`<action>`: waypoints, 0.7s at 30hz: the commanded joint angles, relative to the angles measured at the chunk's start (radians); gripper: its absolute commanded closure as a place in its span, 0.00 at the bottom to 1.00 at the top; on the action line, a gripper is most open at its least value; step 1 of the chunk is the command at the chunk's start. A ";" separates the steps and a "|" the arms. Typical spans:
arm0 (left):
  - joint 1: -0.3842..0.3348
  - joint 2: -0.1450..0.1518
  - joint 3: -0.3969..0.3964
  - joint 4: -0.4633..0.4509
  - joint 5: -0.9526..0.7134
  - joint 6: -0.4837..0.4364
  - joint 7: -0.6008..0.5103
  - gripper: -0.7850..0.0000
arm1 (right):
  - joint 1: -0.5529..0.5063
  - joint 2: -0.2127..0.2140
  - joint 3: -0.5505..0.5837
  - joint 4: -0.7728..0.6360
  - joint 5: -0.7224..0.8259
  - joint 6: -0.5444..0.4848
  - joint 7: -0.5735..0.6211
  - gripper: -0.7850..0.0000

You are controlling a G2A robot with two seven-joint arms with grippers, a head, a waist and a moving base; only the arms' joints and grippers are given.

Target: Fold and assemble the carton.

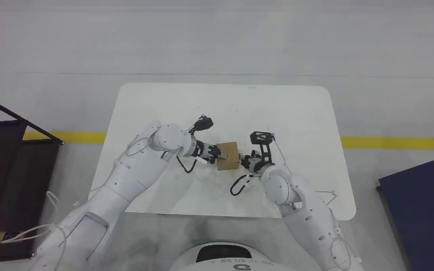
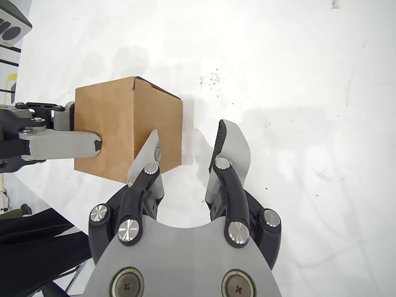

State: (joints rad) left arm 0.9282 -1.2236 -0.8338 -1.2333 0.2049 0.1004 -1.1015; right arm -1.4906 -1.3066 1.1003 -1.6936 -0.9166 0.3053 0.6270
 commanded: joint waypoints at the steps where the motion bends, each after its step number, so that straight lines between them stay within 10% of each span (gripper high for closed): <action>1: 0.000 0.000 0.000 0.001 0.000 0.000 0.000 0.63 | 0.001 0.000 0.005 -0.001 0.008 -0.002 -0.005 0.49; 21: -0.004 -0.003 0.013 0.002 0.001 -0.007 0.003 0.72 | 0.019 -0.002 -0.010 0.017 -0.001 -0.012 0.006 0.51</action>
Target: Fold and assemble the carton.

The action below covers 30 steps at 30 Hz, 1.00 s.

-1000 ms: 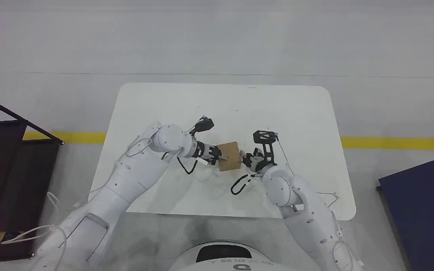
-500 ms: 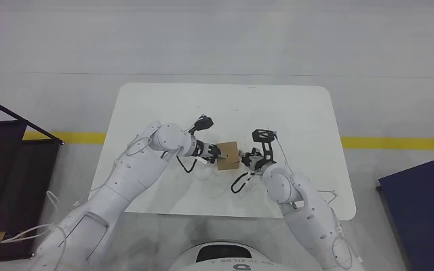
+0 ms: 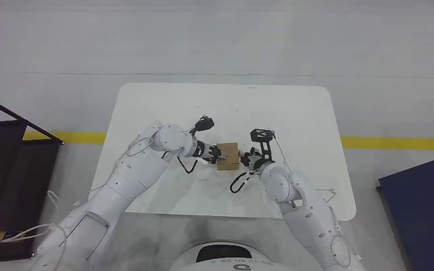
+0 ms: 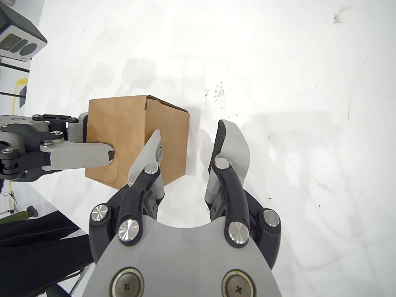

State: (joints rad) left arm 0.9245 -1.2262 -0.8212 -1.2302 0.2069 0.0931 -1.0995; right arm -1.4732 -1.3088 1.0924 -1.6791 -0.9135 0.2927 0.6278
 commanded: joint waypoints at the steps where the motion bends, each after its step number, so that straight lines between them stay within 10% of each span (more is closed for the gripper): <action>1: -0.001 -0.001 0.001 -0.002 -0.002 0.001 0.002 0.72 | 0.004 0.000 -0.004 0.003 -0.004 0.003 0.007 0.51; 15: 0.089 0.035 -0.153 -0.098 -0.098 -0.046 0.107 0.54 | -0.109 0.010 0.093 -0.188 0.088 -0.051 -0.118 0.45; 30: 0.289 0.082 -0.293 -0.129 -0.130 -0.064 0.168 0.60 | -0.047 0.006 -0.009 -0.182 -0.062 -0.024 -0.029 0.38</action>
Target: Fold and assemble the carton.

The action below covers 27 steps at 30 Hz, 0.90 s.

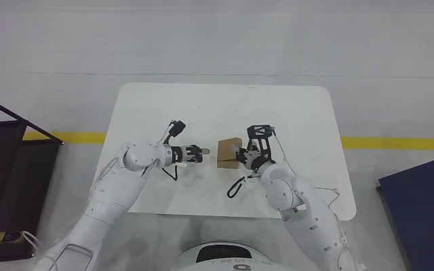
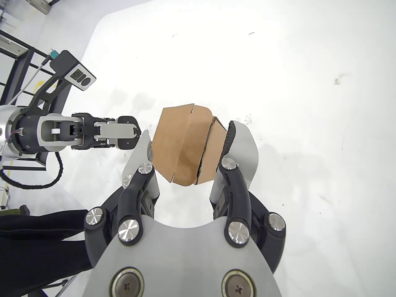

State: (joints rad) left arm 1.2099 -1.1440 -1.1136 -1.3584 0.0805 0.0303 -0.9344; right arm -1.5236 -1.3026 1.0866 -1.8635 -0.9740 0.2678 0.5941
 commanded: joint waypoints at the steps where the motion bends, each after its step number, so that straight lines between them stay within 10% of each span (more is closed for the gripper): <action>1: 0.007 0.000 0.000 -0.001 -0.006 -0.002 0.006 0.60 | 0.008 -0.001 -0.007 0.006 -0.003 0.004 0.010 0.38; 27: -0.053 -0.029 0.112 0.095 -0.052 -0.020 0.028 0.61 | 0.065 -0.019 -0.094 0.051 0.001 -0.014 0.040 0.49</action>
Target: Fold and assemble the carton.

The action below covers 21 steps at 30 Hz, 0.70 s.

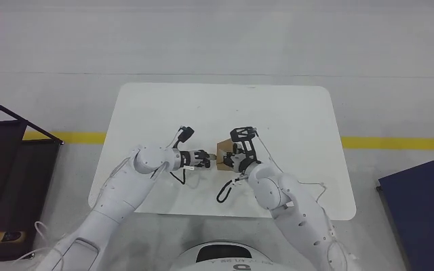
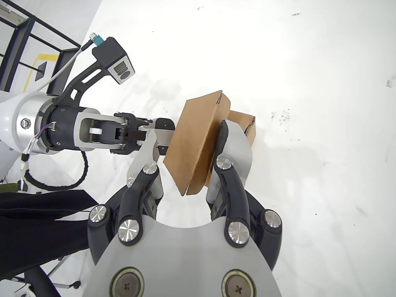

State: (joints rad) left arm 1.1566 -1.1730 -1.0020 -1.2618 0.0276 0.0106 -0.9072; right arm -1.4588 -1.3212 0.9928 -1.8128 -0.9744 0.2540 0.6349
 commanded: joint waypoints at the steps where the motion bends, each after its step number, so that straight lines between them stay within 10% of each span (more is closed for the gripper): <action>1: 0.000 0.000 0.001 -0.005 0.002 -0.001 0.002 0.61 | 0.000 0.000 0.001 0.000 0.005 -0.001 -0.002 0.50; 4: 0.002 0.002 -0.002 -0.011 0.004 -0.003 0.006 0.61 | -0.005 -0.001 0.013 -0.003 0.028 0.001 -0.008 0.56; 7: 0.007 0.005 -0.010 -0.017 0.008 -0.005 0.009 0.59 | -0.012 -0.001 0.036 -0.008 0.086 0.008 -0.011 0.99; 21: 0.033 0.020 -0.044 -0.052 0.021 -0.001 0.011 0.58 | 0.011 -0.008 0.070 0.030 0.228 0.061 0.010 1.00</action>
State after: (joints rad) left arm 1.1896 -1.1536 -1.0453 -1.3123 0.0481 0.0098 -0.8950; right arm -1.4492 -1.3292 1.0624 -1.7845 -0.7510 0.3117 0.6457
